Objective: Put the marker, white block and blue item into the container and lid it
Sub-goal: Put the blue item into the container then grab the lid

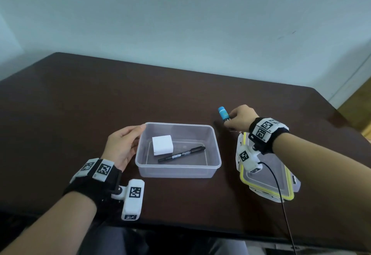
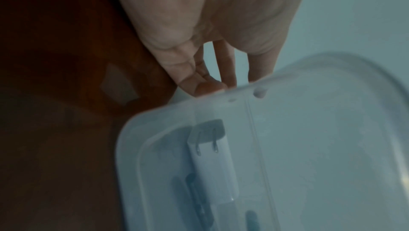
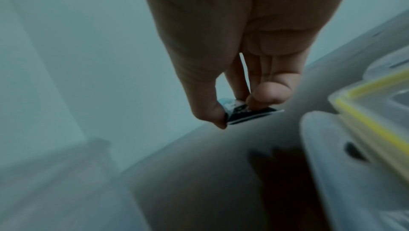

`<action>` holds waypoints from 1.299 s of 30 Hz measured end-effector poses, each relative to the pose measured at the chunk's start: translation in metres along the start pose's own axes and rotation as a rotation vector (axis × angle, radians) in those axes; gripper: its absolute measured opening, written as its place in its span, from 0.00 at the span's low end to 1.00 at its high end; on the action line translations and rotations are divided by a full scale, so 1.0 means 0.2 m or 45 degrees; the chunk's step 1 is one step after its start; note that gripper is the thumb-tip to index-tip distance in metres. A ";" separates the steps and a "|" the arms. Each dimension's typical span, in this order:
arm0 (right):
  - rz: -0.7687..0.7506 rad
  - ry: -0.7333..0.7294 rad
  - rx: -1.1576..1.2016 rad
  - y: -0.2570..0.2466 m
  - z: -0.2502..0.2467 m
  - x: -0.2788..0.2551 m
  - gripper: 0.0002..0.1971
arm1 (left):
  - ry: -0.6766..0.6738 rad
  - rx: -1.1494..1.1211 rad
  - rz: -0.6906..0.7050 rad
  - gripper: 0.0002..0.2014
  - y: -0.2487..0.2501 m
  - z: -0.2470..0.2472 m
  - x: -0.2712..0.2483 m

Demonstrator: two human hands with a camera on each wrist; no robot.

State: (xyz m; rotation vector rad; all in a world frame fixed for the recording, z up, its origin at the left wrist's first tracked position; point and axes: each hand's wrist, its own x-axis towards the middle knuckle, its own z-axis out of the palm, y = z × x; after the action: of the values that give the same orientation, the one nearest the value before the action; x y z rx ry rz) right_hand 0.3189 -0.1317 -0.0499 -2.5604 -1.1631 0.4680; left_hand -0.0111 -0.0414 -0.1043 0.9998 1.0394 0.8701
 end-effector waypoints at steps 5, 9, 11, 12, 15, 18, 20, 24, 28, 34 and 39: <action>-0.326 0.046 0.220 -0.14 -0.12 -0.17 0.16 | -0.004 -0.014 -0.003 0.09 0.02 0.01 -0.02; -0.665 -0.158 0.015 -0.29 -0.15 -0.36 0.18 | -0.011 0.002 -0.022 0.11 0.03 0.02 -0.03; -0.767 -0.270 -0.167 -0.34 -0.12 -0.42 0.19 | -0.013 -0.005 -0.022 0.12 0.03 0.02 -0.04; -0.806 -0.323 -0.261 -0.37 -0.09 -0.44 0.18 | -0.010 -0.011 -0.023 0.11 0.03 0.02 -0.04; -0.850 -0.465 -0.396 -0.41 0.03 -0.48 0.18 | -0.005 -0.009 -0.028 0.11 0.04 0.01 -0.04; -0.816 -0.570 -0.361 -0.41 0.14 -0.49 0.14 | 0.001 0.017 -0.025 0.13 0.03 0.00 -0.05; -0.805 -0.583 -0.346 -0.40 0.17 -0.48 0.12 | 0.004 0.039 -0.020 0.12 0.04 0.00 -0.04; -0.770 -0.587 -0.226 -0.38 0.18 -0.49 0.12 | -0.008 0.060 -0.005 0.12 0.03 0.00 -0.03; -0.810 -0.415 0.009 -0.33 0.09 -0.52 0.08 | -0.007 0.085 0.003 0.12 0.01 -0.01 -0.02; -0.581 -0.163 0.110 0.05 -0.08 -0.62 0.06 | -0.010 0.058 0.011 0.12 0.01 0.00 -0.01; -0.444 -0.272 -0.151 0.32 0.00 -0.71 0.15 | 0.019 0.015 0.050 0.08 -0.01 0.01 0.01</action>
State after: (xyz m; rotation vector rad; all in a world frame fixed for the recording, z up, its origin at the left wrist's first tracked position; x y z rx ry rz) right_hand 0.2727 -0.2799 -0.0507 -2.3710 -1.7200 0.6129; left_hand -0.0093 -0.0415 -0.1071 1.0282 1.0417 0.9058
